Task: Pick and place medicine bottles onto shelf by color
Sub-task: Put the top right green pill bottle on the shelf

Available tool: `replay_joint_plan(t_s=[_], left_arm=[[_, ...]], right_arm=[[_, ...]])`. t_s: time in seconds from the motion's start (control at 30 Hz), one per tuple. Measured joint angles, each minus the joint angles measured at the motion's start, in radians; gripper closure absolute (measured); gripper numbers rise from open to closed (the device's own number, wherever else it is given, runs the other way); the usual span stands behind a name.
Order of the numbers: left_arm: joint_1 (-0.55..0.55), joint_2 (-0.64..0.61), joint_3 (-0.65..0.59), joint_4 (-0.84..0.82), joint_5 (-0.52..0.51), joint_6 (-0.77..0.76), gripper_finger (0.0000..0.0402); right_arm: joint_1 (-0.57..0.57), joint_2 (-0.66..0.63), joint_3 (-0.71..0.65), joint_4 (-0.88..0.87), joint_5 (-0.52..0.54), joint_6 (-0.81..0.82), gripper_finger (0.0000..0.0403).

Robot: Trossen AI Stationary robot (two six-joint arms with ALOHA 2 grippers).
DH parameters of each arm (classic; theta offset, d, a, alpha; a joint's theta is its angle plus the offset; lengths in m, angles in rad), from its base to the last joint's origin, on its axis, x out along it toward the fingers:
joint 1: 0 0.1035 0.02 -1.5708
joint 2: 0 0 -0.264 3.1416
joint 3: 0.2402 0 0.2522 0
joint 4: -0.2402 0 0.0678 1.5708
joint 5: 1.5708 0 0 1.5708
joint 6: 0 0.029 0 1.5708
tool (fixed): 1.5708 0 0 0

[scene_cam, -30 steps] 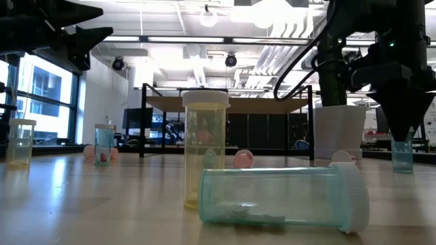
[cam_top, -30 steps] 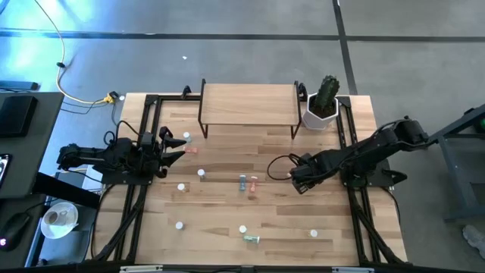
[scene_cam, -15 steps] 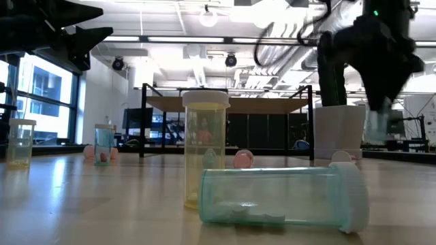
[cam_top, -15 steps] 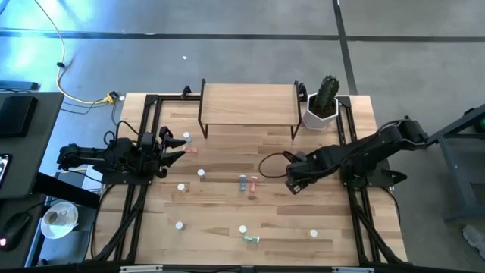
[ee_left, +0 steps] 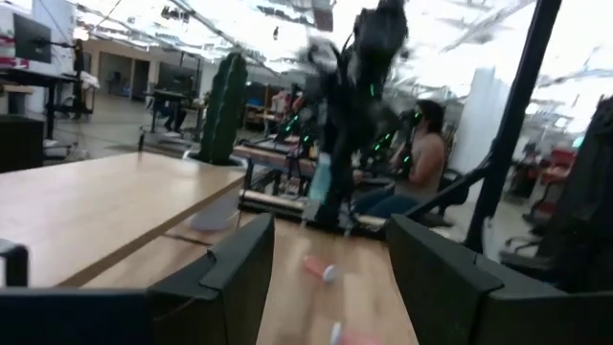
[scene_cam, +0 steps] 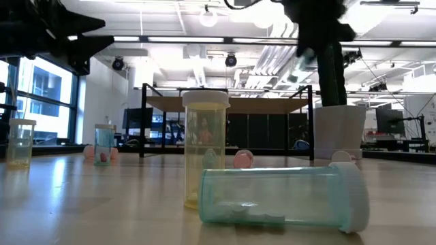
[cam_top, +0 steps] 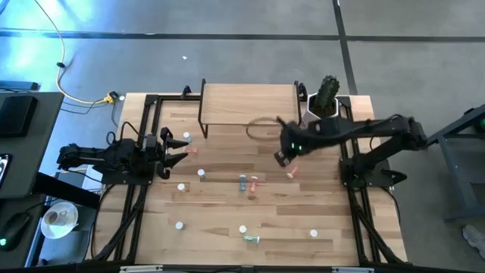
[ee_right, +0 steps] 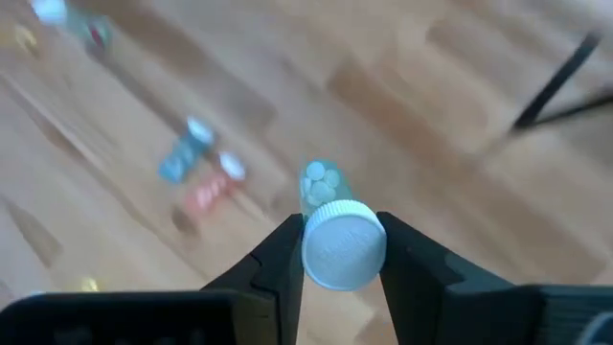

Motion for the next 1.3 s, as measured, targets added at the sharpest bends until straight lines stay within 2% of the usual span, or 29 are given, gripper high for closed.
replay_joint_plan(t_s=[0.2, 0.43, 0.7, 0.87, 1.0, 1.1, 1.3], left_arm=[[0.001, 0.0, 0.0, -0.024, -0.081, 0.112, 0.0206], [0.001, 0.0, 0.0, -0.025, -0.125, 0.145, 0.0206], [0.001, 0.0, 0.0, -0.025, -0.121, 0.144, 0.0206], [0.001, 0.0, 0.0, -0.034, -0.12, 0.134, 0.0206], [0.001, 0.0, 0.0, -0.078, -0.119, 0.126, 0.0206], [0.001, 0.007, 0.001, -0.111, -0.12, 0.126, 0.0206], [0.001, 0.026, 0.003, -0.112, -0.114, 0.092, 0.0206]], right_arm=[[-0.194, 0.003, 0.127, 0.0, 0.003, -0.184, 0.03], [-0.417, 0.029, 0.29, -0.011, -0.008, -0.378, 0.03], [-0.602, 0.199, 0.605, -0.149, -0.069, -0.554, 0.03], [-0.647, 0.349, 0.821, -0.337, -0.071, -0.598, 0.03], [-0.645, 0.45, 0.939, -0.463, -0.075, -0.607, 0.03], [-0.643, 0.507, 0.984, -0.489, -0.076, -0.607, 0.03], [-0.643, 0.578, 0.979, -0.491, -0.109, -0.649, 0.03]])
